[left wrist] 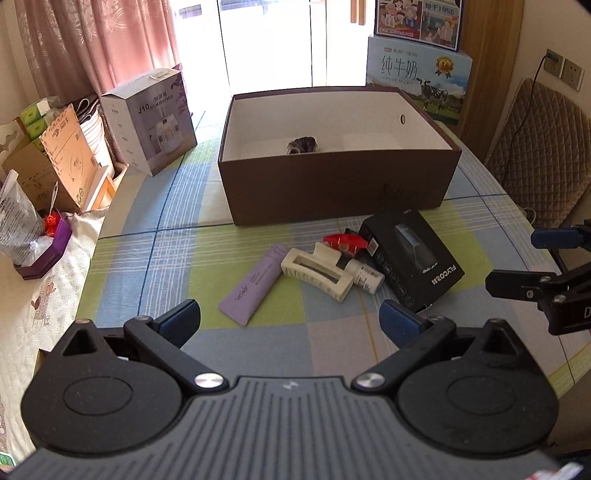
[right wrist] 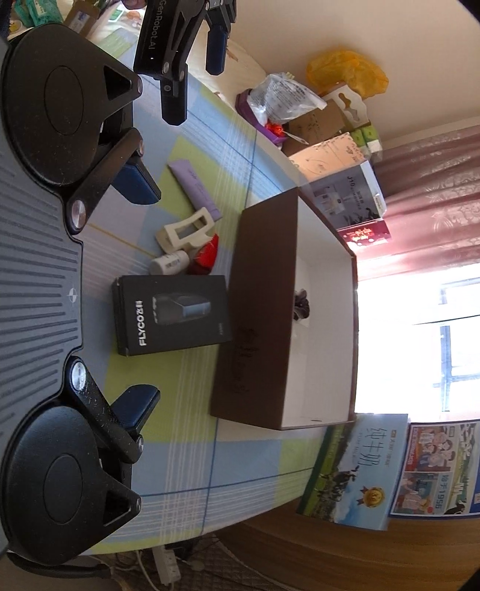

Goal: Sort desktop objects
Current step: 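Move both open grippers back toward the items lying beside the box, then close the right gripper on the black FLYCO box while the left gripper approaches the purple tube, then close the left gripper on the purple tube and lift it, then carry the purple tube and FLYCO box with both grippers over the box, then lower both grippers into the box and open them to release the items, then raise both grippers out of the box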

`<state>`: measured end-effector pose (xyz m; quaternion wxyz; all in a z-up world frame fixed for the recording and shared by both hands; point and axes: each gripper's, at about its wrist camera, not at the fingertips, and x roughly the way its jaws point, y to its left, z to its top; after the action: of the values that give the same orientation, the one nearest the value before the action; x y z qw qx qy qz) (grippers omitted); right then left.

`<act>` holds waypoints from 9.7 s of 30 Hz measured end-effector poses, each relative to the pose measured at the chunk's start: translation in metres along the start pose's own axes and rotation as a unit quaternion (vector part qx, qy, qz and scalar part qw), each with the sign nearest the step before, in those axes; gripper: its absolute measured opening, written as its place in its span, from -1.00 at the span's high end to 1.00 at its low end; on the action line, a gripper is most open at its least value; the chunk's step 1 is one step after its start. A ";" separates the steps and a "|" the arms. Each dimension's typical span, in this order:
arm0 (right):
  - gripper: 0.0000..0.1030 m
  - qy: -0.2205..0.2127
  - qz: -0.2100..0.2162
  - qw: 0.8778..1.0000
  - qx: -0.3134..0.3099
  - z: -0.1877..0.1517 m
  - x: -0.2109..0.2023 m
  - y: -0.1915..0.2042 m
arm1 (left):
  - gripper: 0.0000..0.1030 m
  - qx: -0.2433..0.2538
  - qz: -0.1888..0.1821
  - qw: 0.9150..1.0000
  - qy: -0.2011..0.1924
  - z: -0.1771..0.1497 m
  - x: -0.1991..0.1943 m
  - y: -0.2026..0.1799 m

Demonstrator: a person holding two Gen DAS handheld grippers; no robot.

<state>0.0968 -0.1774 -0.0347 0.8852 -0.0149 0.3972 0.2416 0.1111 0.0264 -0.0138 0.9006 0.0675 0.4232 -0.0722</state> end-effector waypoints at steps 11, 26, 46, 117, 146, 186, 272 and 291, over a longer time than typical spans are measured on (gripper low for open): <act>-0.96 0.035 -0.005 0.999 0.007 -0.018 0.015 -0.003 | -0.97 -0.003 0.005 1.000 0.022 -0.007 0.014 -0.002; -0.96 0.058 -0.012 0.998 0.009 -0.017 0.033 -0.002 | -0.97 -0.005 0.013 0.999 0.045 -0.009 0.037 0.001; -0.96 0.074 -0.014 0.997 0.017 -0.009 0.069 0.001 | -0.97 -0.008 0.012 0.998 0.064 0.001 0.076 0.027; -0.58 0.081 -0.176 0.979 0.056 -0.011 0.112 -0.081 | 0.45 0.003 -0.015 0.994 0.108 0.029 0.195 0.059; -0.47 0.029 -0.107 0.991 0.077 0.013 0.071 -0.058 | 0.46 -0.021 -0.040 0.998 0.044 0.038 0.126 0.061; -0.47 -0.075 -0.068 0.994 0.038 0.171 0.089 -0.060 | 0.47 0.022 -0.085 0.994 -0.062 0.203 0.126 0.046; -0.96 -0.017 -0.093 0.994 0.061 0.168 0.150 -0.085 | -0.87 0.042 -0.022 0.999 0.014 0.206 0.201 0.025; -0.96 -0.050 -0.064 0.995 0.064 0.154 0.102 -0.061 | -0.91 0.024 -0.019 0.999 -0.026 0.189 0.133 0.025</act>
<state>0.2885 -0.1556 -0.0121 0.9170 0.0287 0.3651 0.1584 0.3415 0.0071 0.0047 0.9078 0.0792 0.3992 -0.1013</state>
